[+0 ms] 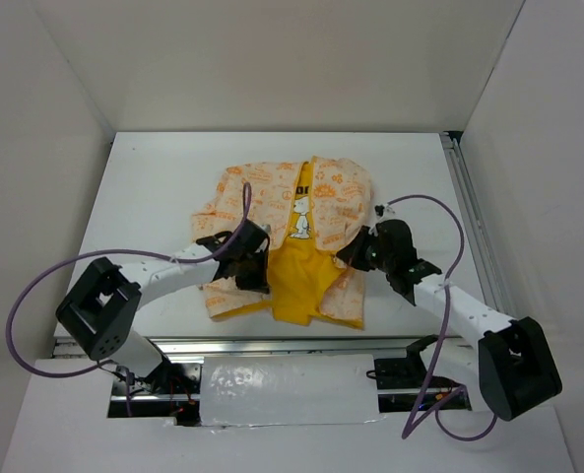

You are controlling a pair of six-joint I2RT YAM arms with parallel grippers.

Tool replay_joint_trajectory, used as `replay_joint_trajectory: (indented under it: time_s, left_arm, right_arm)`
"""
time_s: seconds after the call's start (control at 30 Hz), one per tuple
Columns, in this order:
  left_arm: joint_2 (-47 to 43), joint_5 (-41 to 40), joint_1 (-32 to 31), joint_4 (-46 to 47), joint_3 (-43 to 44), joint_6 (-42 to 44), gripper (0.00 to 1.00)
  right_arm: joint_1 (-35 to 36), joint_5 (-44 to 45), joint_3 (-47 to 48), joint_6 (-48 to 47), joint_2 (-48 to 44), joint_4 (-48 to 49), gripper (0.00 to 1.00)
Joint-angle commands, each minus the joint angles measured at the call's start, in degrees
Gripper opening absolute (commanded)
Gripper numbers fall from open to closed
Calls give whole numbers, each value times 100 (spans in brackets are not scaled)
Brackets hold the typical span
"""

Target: Zip up the jacket

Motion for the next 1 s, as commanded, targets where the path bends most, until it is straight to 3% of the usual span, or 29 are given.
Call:
replay_joint_trajectory:
  time_s: [0.0,0.3,0.57,0.97]
  left_arm:
    - [-75,22,114,41,547,89,0]
    - [-1210,-427,105,-1628,548,-1289,0]
    - [300,-366,-62,-2666,521,-2082,1]
    - [829,65,8,-1499,565,-1152,0]
  right_arm:
    - [-25,555,564,-202,-75,497,0]
    - [361,820,986,-853,-919,-240,0]
    - [1239,308,908,-731,-244,-311,0]
    - [1610,466,1513,-424,2085,-311,0]
